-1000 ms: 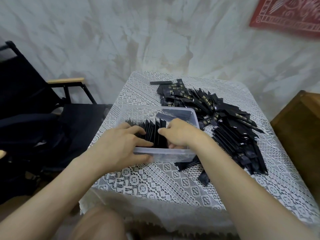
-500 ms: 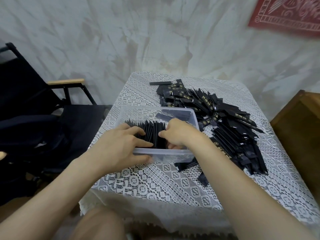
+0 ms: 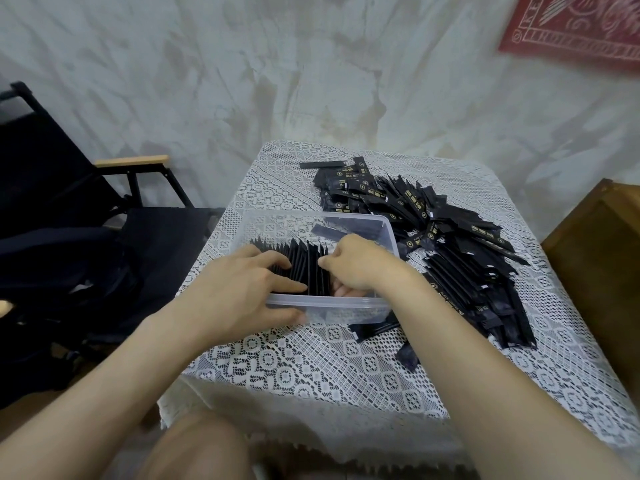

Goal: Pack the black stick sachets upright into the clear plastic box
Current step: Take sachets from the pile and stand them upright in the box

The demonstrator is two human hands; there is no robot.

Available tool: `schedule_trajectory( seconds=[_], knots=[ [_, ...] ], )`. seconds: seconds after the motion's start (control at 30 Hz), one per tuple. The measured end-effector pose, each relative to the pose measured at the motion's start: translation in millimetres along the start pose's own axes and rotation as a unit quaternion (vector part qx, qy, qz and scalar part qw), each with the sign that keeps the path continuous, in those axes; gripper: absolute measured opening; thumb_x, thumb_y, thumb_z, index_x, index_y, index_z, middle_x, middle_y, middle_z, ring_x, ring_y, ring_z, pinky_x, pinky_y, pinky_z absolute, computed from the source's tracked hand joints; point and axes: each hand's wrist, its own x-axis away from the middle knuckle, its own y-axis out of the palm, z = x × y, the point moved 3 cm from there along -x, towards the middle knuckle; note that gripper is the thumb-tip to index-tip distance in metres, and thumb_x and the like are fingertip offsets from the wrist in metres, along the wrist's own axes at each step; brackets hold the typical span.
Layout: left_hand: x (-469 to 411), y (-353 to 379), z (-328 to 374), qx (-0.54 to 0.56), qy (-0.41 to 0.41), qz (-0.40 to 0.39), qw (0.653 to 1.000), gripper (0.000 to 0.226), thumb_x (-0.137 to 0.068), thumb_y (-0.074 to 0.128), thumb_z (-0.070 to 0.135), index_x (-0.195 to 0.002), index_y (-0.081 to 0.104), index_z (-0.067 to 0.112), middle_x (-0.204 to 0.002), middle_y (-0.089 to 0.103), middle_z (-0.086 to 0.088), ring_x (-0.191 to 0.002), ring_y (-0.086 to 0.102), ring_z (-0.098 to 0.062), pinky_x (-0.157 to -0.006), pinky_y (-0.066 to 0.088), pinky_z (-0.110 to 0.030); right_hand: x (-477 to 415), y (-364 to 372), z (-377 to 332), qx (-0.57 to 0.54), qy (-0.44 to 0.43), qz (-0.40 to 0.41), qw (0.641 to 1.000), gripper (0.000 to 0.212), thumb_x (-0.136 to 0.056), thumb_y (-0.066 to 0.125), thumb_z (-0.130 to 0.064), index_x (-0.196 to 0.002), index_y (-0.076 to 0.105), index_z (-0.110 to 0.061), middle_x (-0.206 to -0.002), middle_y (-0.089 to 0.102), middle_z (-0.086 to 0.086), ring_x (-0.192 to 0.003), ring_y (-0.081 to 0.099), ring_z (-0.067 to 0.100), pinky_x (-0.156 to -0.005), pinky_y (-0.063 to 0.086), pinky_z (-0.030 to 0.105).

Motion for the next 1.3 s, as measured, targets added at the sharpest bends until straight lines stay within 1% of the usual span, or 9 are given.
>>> schedule_trajectory(
  seconds=[0.07,0.2,0.33,0.43,0.6,0.73,0.87,1.1,1.3],
  knots=[
    [0.1,-0.6,0.6,-0.001,0.003,0.002,1.000,0.062,-0.080,0.032,0.085,-0.134,0.049,0.061,-0.142,0.042,0.024,-0.119,0.039,-0.008,-0.089,0.047,-0.029,1.6,-0.4,-1.9,0.022,-0.003,0.005,1.000,0.029,-0.102,0.057,-0.036,-0.103,0.063,-0.007,-0.082,0.077,0.010,-0.074,0.077,0.024,-0.078,0.064,0.041],
    [0.5,-0.5,0.4,0.009,0.007,0.011,1.000,0.061,-0.080,0.034,0.084,-0.134,0.050,0.060,-0.140,0.045,0.023,-0.117,0.041,-0.009,-0.091,0.048,-0.031,2.4,-2.1,-4.1,0.022,0.020,0.007,1.000,0.019,-0.102,0.057,-0.022,-0.111,0.061,-0.006,-0.085,0.077,0.014,-0.078,0.078,0.028,-0.073,0.064,0.036],
    [0.2,0.9,-0.8,0.011,0.013,0.022,1.000,0.059,-0.081,0.036,0.086,-0.134,0.049,0.062,-0.139,0.046,0.024,-0.116,0.041,-0.008,-0.090,0.049,-0.032,1.2,0.0,-5.3,0.006,0.005,0.001,1.000,0.028,-0.099,0.064,-0.034,-0.110,0.060,-0.008,-0.084,0.077,0.011,-0.077,0.078,0.026,-0.077,0.064,0.040],
    [-0.1,2.2,-2.3,0.006,0.009,0.025,1.000,0.070,-0.076,0.025,0.090,-0.135,0.048,0.060,-0.139,0.046,0.024,-0.117,0.042,-0.008,-0.089,0.050,-0.032,-1.8,2.9,-2.8,0.003,-0.001,-0.001,1.000,0.034,-0.100,0.061,-0.039,-0.110,0.061,-0.006,-0.085,0.077,0.012,-0.076,0.078,0.027,-0.080,0.064,0.044],
    [-0.7,4.4,-3.1,0.008,0.006,0.032,0.999,0.071,-0.076,0.026,0.087,-0.138,0.046,0.059,-0.139,0.047,0.025,-0.117,0.043,-0.008,-0.088,0.050,-0.031,-3.9,2.5,-1.4,-0.014,-0.002,0.007,1.000,0.023,-0.100,0.062,-0.028,-0.107,0.062,-0.006,-0.081,0.077,0.013,-0.072,0.078,0.027,-0.075,0.065,0.043],
    [-0.6,5.2,-3.8,0.008,0.006,0.031,0.999,0.075,-0.075,0.023,0.087,-0.142,0.042,0.058,-0.140,0.047,0.026,-0.118,0.043,-0.008,-0.089,0.050,-0.031,-3.8,0.6,1.9,-0.020,-0.002,0.021,1.000,0.019,-0.101,0.053,-0.012,-0.101,0.068,-0.001,-0.078,0.077,0.014,-0.071,0.078,0.027,-0.073,0.065,0.041],
    [-0.6,4.2,-3.6,0.007,0.005,0.028,1.000,0.084,-0.074,0.020,0.091,-0.148,0.032,0.055,-0.141,0.046,0.026,-0.116,0.042,-0.007,-0.088,0.049,-0.029,3.2,-1.5,-0.5,-0.034,-0.015,0.028,0.999,0.010,-0.100,0.063,-0.016,-0.097,0.066,-0.007,-0.083,0.077,0.015,-0.074,0.078,0.027,-0.072,0.065,0.036],
    [-1.6,3.6,-4.6,0.006,0.005,0.003,1.000,0.082,-0.072,0.017,0.089,-0.144,0.039,0.057,-0.141,0.045,0.025,-0.117,0.041,-0.007,-0.090,0.049,-0.030,-7.4,3.3,2.0,-0.052,-0.017,0.012,0.998,0.021,-0.100,0.044,-0.003,-0.096,0.064,-0.008,-0.083,0.077,0.017,-0.075,0.078,0.028,-0.079,0.064,0.048],
    [-1.3,0.7,-5.0,0.006,0.001,-0.023,1.000,0.085,-0.071,0.015,0.092,-0.146,0.035,0.057,-0.143,0.044,0.022,-0.117,0.041,-0.008,-0.096,0.046,-0.032,-4.1,2.9,6.5,-0.048,-0.015,-0.017,0.999,0.019,-0.099,0.053,-0.002,-0.092,0.064,-0.015,-0.084,0.077,0.013,-0.080,0.078,0.027,-0.082,0.064,0.046]
  ],
)
